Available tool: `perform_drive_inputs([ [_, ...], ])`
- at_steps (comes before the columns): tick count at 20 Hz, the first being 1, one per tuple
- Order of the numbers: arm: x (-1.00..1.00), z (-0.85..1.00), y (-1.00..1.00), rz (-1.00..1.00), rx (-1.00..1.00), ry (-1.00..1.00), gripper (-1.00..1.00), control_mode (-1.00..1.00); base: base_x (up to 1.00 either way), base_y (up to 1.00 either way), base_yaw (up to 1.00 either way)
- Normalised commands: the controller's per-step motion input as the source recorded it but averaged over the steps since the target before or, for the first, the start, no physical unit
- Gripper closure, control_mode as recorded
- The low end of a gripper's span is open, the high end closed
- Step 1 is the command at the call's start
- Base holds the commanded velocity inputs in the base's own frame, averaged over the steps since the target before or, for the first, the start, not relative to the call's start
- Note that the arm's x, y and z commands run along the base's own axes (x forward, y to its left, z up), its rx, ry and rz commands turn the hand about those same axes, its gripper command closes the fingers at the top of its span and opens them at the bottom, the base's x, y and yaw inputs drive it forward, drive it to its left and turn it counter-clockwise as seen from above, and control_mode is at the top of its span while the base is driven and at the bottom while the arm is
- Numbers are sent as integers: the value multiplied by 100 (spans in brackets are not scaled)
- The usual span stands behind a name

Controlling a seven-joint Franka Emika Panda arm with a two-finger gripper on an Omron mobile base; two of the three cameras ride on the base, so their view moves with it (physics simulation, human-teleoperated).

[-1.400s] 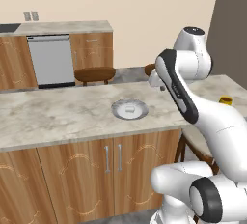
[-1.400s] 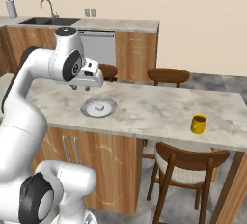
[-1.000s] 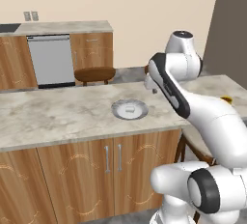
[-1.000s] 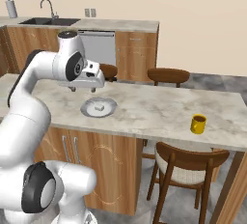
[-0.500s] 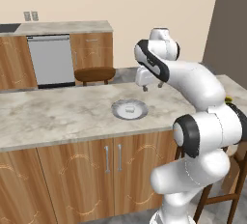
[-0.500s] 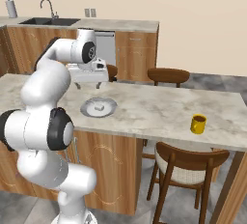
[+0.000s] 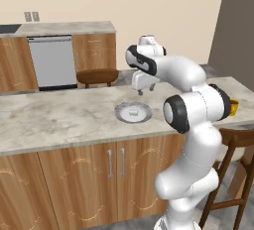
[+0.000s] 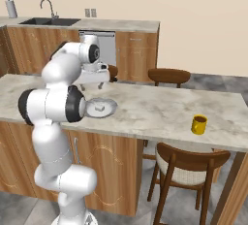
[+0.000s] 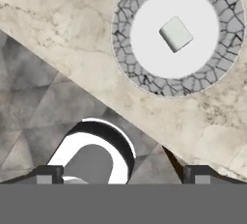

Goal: Pick up the marshmallow and place it in the cup of hot chocolate on the dining counter.

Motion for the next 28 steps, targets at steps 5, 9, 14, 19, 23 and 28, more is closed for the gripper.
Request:
perform_drive_inputs([
  [5,45,-56,0,26,0,-1,-100,-100,0,0,0],
  [9,48,-42,0,22,1,0,-100,-100,0,0,0],
  [14,41,-40,4,12,1,-6,-100,-100,0,0,0],
  [19,39,-43,4,1,0,-8,-100,-100,0,0,0],
  [23,30,-36,6,0,0,-6,-100,-100,0,0,0],
  [28,21,-47,12,0,0,-7,-100,-100,0,0,0],
])
